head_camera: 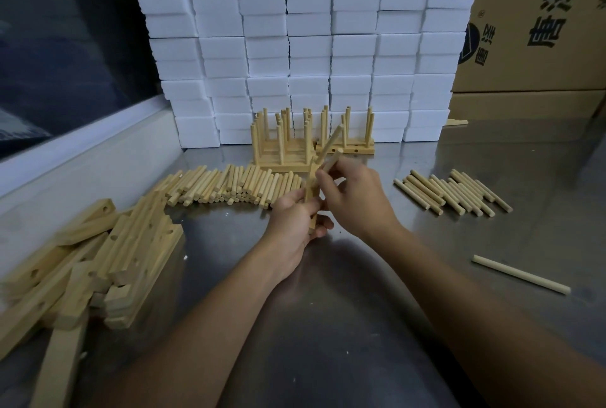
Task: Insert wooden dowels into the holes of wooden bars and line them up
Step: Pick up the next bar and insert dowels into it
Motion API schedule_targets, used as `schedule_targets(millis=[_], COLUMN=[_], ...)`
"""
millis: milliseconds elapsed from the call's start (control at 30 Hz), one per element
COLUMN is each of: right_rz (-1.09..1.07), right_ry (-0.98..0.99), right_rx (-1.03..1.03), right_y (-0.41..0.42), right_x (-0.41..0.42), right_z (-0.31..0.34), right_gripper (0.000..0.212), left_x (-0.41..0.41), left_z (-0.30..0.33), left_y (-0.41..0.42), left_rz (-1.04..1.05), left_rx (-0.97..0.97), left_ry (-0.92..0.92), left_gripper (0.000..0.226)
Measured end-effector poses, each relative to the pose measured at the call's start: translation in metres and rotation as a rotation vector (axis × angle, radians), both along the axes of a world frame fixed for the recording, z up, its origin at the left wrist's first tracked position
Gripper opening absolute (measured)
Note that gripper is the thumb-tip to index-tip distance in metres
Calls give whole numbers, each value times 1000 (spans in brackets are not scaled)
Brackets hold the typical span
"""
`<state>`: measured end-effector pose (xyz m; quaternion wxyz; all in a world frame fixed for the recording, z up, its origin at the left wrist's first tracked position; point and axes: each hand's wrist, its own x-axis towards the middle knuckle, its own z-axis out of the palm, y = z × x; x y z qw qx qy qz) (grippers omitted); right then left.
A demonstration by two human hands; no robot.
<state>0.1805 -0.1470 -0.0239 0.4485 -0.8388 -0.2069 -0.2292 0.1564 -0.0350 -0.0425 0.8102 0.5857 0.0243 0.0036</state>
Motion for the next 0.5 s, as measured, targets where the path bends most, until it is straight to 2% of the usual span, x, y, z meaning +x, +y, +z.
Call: schedule_targets(millis=[233, 500], right_rz=[-88, -43], right_ry=[-35, -30], right_rx=[138, 100], right_y=[3, 4], right_x=[2, -1], right_z=[-8, -12], right_gripper=[23, 15], left_x=[-1, -2], left_z=[0, 0], left_y=[0, 0], left_rz=[-20, -33], left_rx=[11, 19], left_ry=[-14, -13], left_gripper=[24, 22])
